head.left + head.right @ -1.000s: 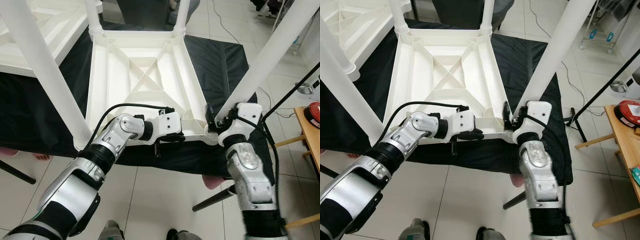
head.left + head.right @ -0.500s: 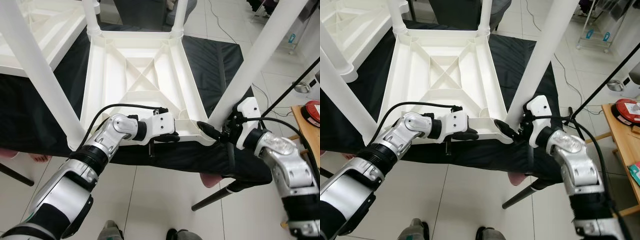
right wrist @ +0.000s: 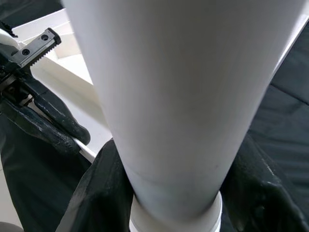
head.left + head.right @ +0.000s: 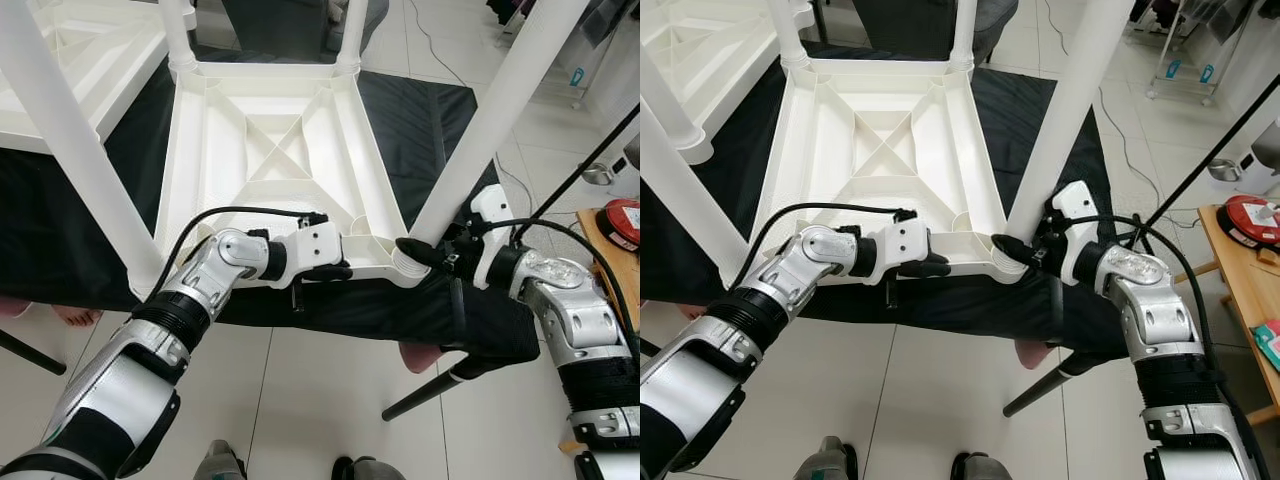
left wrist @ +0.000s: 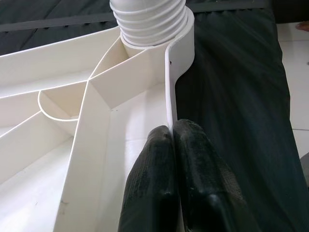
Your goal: Building children table
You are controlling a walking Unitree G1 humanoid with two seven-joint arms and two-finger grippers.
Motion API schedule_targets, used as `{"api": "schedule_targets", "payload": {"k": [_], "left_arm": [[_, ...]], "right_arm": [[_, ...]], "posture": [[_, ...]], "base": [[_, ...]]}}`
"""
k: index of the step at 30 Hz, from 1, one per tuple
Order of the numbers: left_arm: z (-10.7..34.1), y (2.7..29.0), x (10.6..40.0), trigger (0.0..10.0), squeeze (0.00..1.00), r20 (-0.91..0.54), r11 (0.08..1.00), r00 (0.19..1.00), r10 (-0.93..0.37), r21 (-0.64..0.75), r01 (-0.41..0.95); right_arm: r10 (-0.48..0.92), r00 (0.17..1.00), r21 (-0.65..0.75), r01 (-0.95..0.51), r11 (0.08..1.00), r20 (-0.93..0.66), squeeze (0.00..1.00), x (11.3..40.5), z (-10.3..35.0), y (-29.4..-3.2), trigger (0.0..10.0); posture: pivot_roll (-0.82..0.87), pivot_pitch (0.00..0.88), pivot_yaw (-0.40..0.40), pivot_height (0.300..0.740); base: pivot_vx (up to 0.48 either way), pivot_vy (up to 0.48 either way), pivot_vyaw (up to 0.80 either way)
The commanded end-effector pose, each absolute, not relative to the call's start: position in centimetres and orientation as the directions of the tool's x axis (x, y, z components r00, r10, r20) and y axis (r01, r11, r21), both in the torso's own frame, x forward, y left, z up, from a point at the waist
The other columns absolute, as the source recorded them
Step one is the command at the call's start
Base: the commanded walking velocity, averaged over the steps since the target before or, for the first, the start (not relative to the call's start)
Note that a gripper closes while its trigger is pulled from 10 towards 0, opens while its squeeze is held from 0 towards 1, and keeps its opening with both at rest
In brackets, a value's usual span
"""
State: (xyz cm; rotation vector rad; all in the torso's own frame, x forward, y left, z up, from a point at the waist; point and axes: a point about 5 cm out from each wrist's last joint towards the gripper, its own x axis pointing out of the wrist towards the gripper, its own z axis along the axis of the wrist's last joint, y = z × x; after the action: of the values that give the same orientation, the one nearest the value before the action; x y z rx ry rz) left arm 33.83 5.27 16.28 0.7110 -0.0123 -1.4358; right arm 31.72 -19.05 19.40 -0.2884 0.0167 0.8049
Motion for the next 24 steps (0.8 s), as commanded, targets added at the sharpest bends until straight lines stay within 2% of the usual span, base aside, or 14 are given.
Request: {"api": "schedule_targets", "payload": {"k": [1, 2, 3, 4, 7, 11, 12, 13, 16, 18, 19, 21, 22, 24], "left_arm": [[15.5, 4.3, 32.1, 0.0, 0.0, -0.479, -0.259, -0.064, -0.876, 0.354, 0.899], [15.5, 4.2, 32.1, 0.0, 0.0, -0.476, -0.259, -0.065, -0.877, 0.354, 0.899], [15.5, 4.2, 32.1, 0.0, 0.0, -0.476, -0.259, -0.065, -0.877, 0.354, 0.899], [15.6, 4.0, 32.1, 0.0, 0.0, -0.473, -0.26, -0.068, -0.878, 0.353, 0.899], [15.6, 3.9, 32.1, 0.0, 0.0, -0.471, -0.262, -0.072, -0.879, 0.352, 0.898], [15.7, 3.7, 32.0, 0.0, 0.0, -0.472, -0.281, -0.093, -0.877, 0.346, 0.895], [15.7, 3.6, 32.0, 0.0, 0.0, -0.472, -0.283, -0.095, -0.877, 0.346, 0.895], [15.7, 3.6, 32.0, 0.0, 0.0, -0.472, -0.283, -0.095, -0.877, 0.346, 0.895], [15.8, 3.5, 32.0, 0.0, 0.0, -0.47, -0.29, -0.103, -0.876, 0.344, 0.893], [15.8, 3.5, 32.0, 0.0, 0.0, -0.47, -0.29, -0.103, -0.876, 0.344, 0.893], [15.8, 3.5, 32.0, 0.0, 0.0, -0.47, -0.292, -0.106, -0.876, 0.343, 0.893], [15.8, 3.5, 32.0, 0.0, 0.0, -0.47, -0.292, -0.106, -0.876, 0.343, 0.893], [15.8, 3.5, 32.0, 0.0, 0.0, -0.47, -0.293, -0.108, -0.876, 0.342, 0.893], [15.9, 3.5, 32.0, 0.0, 0.0, -0.469, -0.294, -0.11, -0.876, 0.34, 0.893]], "right_arm": [[0.707, 0.695, -0.22, -0.716, 0.662, -0.132, 0.0, 31.6, 18.2, -18.2, 0.0], [0.646, 0.754, -0.212, -0.655, 0.725, -0.122, 0.0, 31.6, 17.5, -18.3, 0.0], [0.646, 0.754, -0.212, -0.655, 0.725, -0.122, 0.0, 31.6, 17.5, -18.3, 0.0], [0.56, 0.821, -0.195, -0.57, 0.798, -0.109, 0.0, 31.4, 16.5, -18.1, 0.0], [0.472, 0.876, -0.177, -0.482, 0.858, -0.099, 0.0, 31.1, 15.5, -18.0, 0.0], [0.099, 0.991, -0.113, -0.109, 0.988, -0.093, 0.0, 30.1, 13.4, -17.9, 0.0], [0.026, 0.996, -0.106, -0.035, 0.994, -0.09, 0.0, 30.0, 13.3, -18.0, 0.0], [0.026, 0.996, -0.106, -0.035, 0.994, -0.09, 0.0, 30.0, 13.3, -18.0, 0.0], [-0.205, 0.974, -0.108, 0.194, 0.975, -0.102, 0.0, 29.5, 12.8, -17.8, 0.0], [-0.205, 0.974, -0.108, 0.194, 0.975, -0.102, 0.0, 29.5, 12.8, -17.8, 0.0], [-0.277, 0.955, -0.108, 0.266, 0.958, -0.105, 0.0, 29.2, 12.6, -17.7, 0.0], [-0.277, 0.955, -0.108, 0.266, 0.958, -0.105, 0.0, 29.2, 12.6, -17.7, 0.0], [-0.344, 0.933, -0.1, 0.334, 0.937, -0.103, 0.0, 28.8, 12.5, -17.2, 0.0], [-0.37, 0.924, -0.078, 0.363, 0.928, -0.097, 0.0, 28.6, 12.6, -16.6, 0.0]], "posture": [[0.14, 0.149, -0.048, 0.74], [0.13, 0.154, -0.047, 0.74], [0.13, 0.154, -0.047, 0.74], [0.13, 0.158, -0.045, 0.74], [0.13, 0.16, -0.041, 0.74], [0.12, 0.168, -0.024, 0.74], [0.12, 0.168, -0.024, 0.74], [0.12, 0.168, -0.024, 0.74], [0.12, 0.169, -0.02, 0.74], [0.12, 0.169, -0.02, 0.74], [0.12, 0.169, -0.02, 0.74], [0.12, 0.169, -0.02, 0.74], [0.12, 0.175, -0.017, 0.74], [0.12, 0.175, -0.017, 0.74]], "base": [[0.0, 0.0, 0.0], [0.0, 0.0, 0.0], [0.0, 0.0, 0.0], [0.0, 0.0, 0.0], [0.0, 0.0, 0.0], [0.0, 0.0, 0.0], [0.0, 0.0, 0.0], [0.0, 0.0, 0.0], [0.0, 0.0, 0.0], [0.0, 0.0, 0.0], [0.0, 0.0, 0.0], [0.0, 0.0, 0.0], [0.0, 0.0, 0.0], [0.0, 0.0, 0.0]]}}
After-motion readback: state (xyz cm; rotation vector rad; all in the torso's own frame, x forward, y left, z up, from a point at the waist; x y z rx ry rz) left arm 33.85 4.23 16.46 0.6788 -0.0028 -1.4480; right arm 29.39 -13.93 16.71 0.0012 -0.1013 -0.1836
